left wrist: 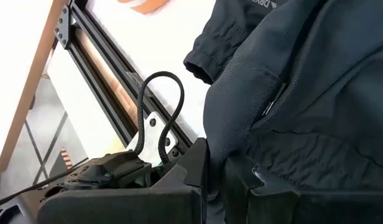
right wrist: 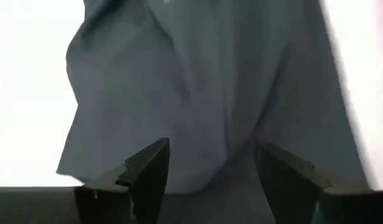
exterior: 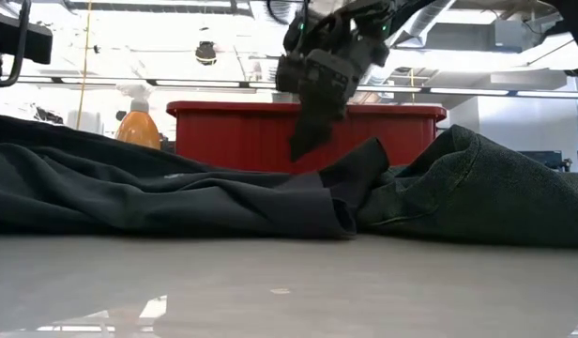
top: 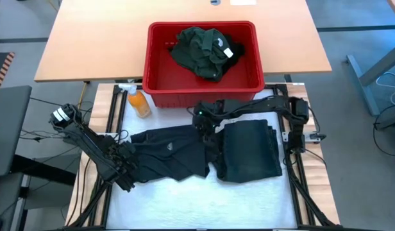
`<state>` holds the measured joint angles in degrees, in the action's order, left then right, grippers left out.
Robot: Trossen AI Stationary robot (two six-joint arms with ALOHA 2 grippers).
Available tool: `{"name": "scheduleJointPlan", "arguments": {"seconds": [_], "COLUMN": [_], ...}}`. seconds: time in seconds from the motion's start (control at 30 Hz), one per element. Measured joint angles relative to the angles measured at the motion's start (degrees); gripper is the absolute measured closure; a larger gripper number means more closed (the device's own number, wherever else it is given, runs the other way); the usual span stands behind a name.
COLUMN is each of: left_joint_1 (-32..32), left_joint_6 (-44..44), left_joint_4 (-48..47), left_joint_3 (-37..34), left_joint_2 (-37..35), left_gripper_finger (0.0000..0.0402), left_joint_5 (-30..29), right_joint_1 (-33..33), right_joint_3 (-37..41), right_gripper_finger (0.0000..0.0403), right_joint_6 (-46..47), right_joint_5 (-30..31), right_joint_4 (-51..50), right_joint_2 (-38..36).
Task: Fold laundry
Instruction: Fold the black shorts
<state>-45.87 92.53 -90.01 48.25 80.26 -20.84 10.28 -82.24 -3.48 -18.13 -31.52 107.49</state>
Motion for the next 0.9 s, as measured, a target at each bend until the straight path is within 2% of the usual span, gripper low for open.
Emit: {"name": "scheduleJointPlan", "arguments": {"seconds": [0.1,0.33,0.4,0.5,0.63,0.67,0.77,0.9], "left_joint_1": [0.0,0.0,0.0,0.0,0.0,0.0,0.0,-0.3], "left_joint_6": [0.0,0.1,0.1,0.1,-0.1,-0.6,-2.6,-8.3], "left_joint_4": [0.0,0.0,0.0,0.0,0.0,0.0,0.0,0.0], "left_joint_3": [0.0,0.0,0.0,0.0,0.0,0.1,1.4,6.2], "left_joint_2": [0.0,0.0,0.0,0.0,0.0,0.0,0.0,0.0], "left_gripper_finger": [0.0391,0.0391,0.0391,0.0391,0.0391,0.0391,0.0391,0.0391], "left_joint_5": [0.0,0.0,0.0,0.5,0.7,0.7,0.7,-1.9], "right_joint_1": [-0.1,-0.1,-0.1,-0.5,-1.9,-2.2,-3.1,-3.3], "right_joint_3": [-0.1,0.0,0.0,0.0,0.0,0.0,-0.1,-0.2], "right_gripper_finger": [0.0139,0.0139,0.015,0.021,0.0359,0.0378,0.0379,0.0384], "right_joint_6": [-2.2,-2.6,-1.7,-1.5,-2.2,-2.7,-0.9,0.4], "right_joint_5": [0.2,0.3,0.3,0.3,0.2,0.1,-0.6,-6.9], "right_joint_4": [1.1,3.8,5.1,6.1,6.4,5.7,3.6,-5.0], "right_joint_2": [0.3,7.0,8.3,8.8,6.0,5.1,1.1,-6.9]}}
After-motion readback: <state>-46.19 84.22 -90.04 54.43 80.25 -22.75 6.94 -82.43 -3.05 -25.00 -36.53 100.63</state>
